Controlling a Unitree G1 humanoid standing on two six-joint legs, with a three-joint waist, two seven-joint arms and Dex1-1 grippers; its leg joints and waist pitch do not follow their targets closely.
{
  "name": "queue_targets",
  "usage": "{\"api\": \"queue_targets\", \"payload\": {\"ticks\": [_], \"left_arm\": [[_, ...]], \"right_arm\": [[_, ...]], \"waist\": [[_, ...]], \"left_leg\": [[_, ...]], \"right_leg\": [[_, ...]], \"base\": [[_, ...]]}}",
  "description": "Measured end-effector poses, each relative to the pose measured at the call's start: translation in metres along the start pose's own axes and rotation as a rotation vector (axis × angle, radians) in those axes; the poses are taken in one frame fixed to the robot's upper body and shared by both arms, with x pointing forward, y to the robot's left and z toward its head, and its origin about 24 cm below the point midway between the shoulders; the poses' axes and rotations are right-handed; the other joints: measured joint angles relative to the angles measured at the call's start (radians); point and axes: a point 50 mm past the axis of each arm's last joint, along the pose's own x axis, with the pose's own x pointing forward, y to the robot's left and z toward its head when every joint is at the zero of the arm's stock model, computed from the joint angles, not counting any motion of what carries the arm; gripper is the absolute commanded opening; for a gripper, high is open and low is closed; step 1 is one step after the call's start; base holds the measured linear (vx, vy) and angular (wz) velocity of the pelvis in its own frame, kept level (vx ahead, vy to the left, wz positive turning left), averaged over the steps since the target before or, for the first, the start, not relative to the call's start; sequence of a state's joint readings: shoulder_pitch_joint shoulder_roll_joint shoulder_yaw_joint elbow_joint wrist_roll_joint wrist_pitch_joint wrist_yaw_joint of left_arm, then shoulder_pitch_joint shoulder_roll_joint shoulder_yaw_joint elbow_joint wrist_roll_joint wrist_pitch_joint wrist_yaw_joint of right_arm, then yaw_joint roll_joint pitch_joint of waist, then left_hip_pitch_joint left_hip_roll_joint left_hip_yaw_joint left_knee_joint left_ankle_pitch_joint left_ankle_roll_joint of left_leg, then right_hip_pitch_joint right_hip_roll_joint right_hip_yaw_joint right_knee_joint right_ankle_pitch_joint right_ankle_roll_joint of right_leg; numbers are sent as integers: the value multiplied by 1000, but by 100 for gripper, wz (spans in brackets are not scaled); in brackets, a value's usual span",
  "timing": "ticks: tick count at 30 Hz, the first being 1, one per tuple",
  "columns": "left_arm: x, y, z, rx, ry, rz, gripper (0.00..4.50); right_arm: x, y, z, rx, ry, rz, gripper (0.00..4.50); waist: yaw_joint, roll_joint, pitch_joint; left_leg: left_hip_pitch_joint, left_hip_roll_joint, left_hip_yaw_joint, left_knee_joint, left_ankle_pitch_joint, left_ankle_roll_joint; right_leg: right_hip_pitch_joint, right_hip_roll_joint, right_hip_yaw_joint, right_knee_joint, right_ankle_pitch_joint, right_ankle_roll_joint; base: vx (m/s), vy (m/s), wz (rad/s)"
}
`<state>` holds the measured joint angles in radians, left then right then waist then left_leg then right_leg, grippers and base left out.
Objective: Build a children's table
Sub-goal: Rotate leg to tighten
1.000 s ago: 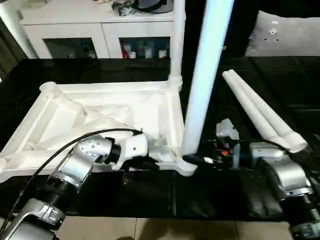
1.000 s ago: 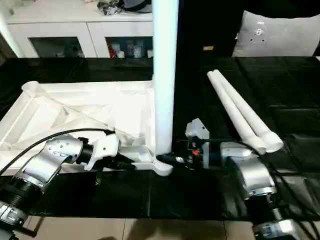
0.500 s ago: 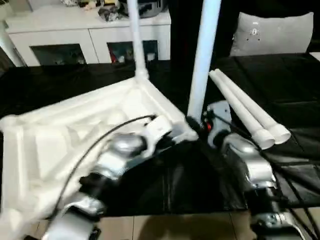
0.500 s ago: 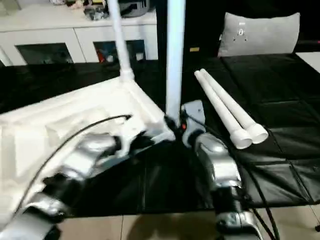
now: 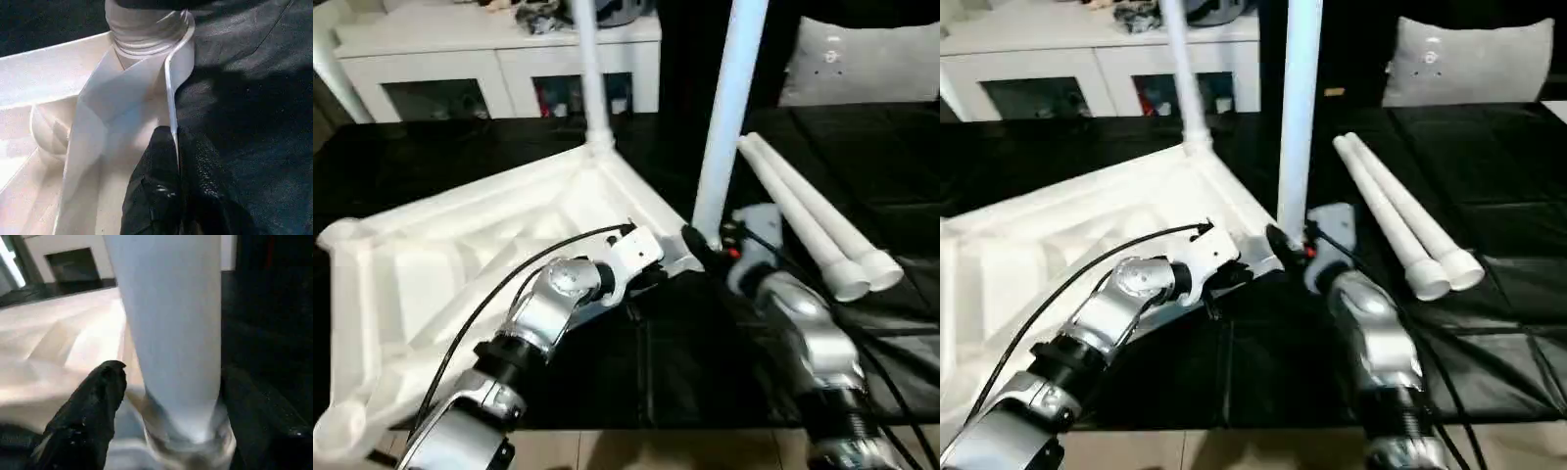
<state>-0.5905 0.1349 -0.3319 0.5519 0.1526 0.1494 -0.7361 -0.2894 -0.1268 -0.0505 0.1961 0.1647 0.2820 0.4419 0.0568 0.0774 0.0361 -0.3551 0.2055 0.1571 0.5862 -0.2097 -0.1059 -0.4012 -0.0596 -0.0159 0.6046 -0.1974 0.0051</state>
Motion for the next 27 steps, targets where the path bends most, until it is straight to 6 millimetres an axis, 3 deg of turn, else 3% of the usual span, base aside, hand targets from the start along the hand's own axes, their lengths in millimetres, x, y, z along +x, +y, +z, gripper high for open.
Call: {"api": "queue_targets", "payload": {"ticks": [3, 4, 8, 12, 15, 23, 25, 27], "left_arm": [[1, 0, 1, 4, -9, 2, 0], [3, -2, 3, -2, -20, -1, 44], [1, -2, 4, -39, -58, -5, 59], [-2, 0, 24, -4, -164, 32, 101], [-15, 10, 24, -19, -181, 115, 101], [-62, 26, -4, -69, -97, 287, 101], [-74, 31, -7, -72, -78, 338, 101], [-89, 38, -8, -68, -51, 395, 72]], "right_arm": [[-8, -3, -5, -10, 16, 5, 399], [-14, -4, -6, -28, 15, 11, 414], [-22, -3, -11, -45, 31, 21, 437], [-20, -3, -9, -59, 30, -2, 450], [-16, 5, -9, -68, 35, 18, 450], [-12, 18, -12, -87, 52, 89, 450], [-10, 23, -13, -90, 56, 121, 450], [-7, 30, -16, -88, 66, 157, 450]], "waist": [[1, 3, 2], [3, 5, 2], [3, 10, 5], [3, 15, 6], [-10, 16, 6], [-23, 15, 7], [-24, 12, 9], [-25, 5, 10]], "left_leg": [[-2, 0, 0, 0, 0, 0], [-3, 0, 0, 0, 0, 0], [-4, 0, 0, 0, 0, 0], [-8, 0, 0, 1, -1, 1], [-9, 1, 0, 0, -1, 1], [-9, 2, -1, 0, 0, 1], [-8, 2, -1, 0, 0, 1], [-8, 2, -1, 0, 0, 1]], "right_leg": [[-1, 0, 0, -2, 0, 0], [-1, 0, 0, -3, 1, 0], [-2, 0, 0, -3, 1, 0], [-4, 0, -1, -5, 1, 0], [-5, 1, -2, -4, 1, 0], [-6, 1, -4, -3, 1, 0], [-6, 1, -4, -2, 1, 0], [-7, 2, -4, 0, 1, 0]], "base": [[0, 0, 0], [0, 0, 0], [0, 0, 0], [0, 0, 0], [0, 0, 0], [0, 0, 0], [0, 0, 0], [0, 0, 0]]}}
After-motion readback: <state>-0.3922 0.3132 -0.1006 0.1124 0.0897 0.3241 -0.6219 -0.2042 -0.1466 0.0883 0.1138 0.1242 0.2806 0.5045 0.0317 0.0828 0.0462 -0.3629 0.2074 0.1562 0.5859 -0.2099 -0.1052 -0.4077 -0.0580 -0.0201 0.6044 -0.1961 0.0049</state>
